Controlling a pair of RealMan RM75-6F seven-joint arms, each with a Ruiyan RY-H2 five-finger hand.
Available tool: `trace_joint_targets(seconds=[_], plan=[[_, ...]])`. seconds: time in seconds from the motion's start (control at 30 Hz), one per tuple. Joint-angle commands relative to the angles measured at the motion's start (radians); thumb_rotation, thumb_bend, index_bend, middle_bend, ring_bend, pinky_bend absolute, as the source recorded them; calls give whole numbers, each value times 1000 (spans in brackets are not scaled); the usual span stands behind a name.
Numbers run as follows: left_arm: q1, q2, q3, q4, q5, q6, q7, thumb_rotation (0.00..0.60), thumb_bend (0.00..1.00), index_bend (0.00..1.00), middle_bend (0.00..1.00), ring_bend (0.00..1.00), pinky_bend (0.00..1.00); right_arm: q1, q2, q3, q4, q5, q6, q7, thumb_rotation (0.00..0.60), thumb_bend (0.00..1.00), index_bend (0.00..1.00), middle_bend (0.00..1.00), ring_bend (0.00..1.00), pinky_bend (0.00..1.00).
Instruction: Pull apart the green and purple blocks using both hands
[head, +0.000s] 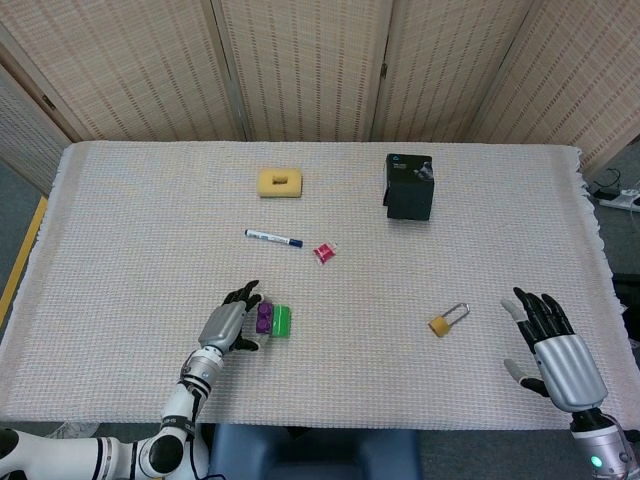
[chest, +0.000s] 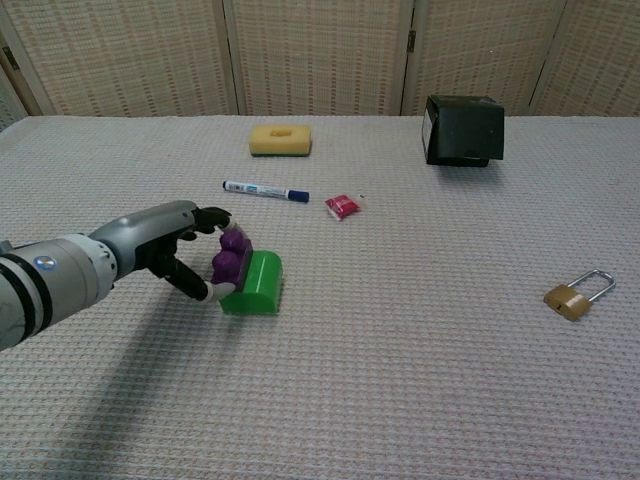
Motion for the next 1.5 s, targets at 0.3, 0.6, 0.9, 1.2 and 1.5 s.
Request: trace_joint_targets(seconds=[0.3,0.6,0.9,1.2,1.5], plan=[[167,20,12,-92,205,129,-295,600,639,849,190,0,0,76,-44,23,89,7,-74,233,600,329,0,0,0,0],[213,41,4,-162,201,159,-301,600,641,869,217,0,0,213,-178,-23,270,-37,-234,750,600,330,0,0,0,0],[225,48,-5,-217,167,148,-274,600,641,872,225,0,0,318,-324,-22,406,-36,-285,1192,600,329,0,0,0,0],[221,-3,3,-250,174,143,-247,600,640,872,225,0,0,429,-450,-30,503,-73,-302,1468,600,329,28,0,0,0],[212,-68,-4,-269,188,178,-182,600,640,872,225,0,0,524,-539,-43,544,-99,-325,1550,600,330,28,0,0,0]])
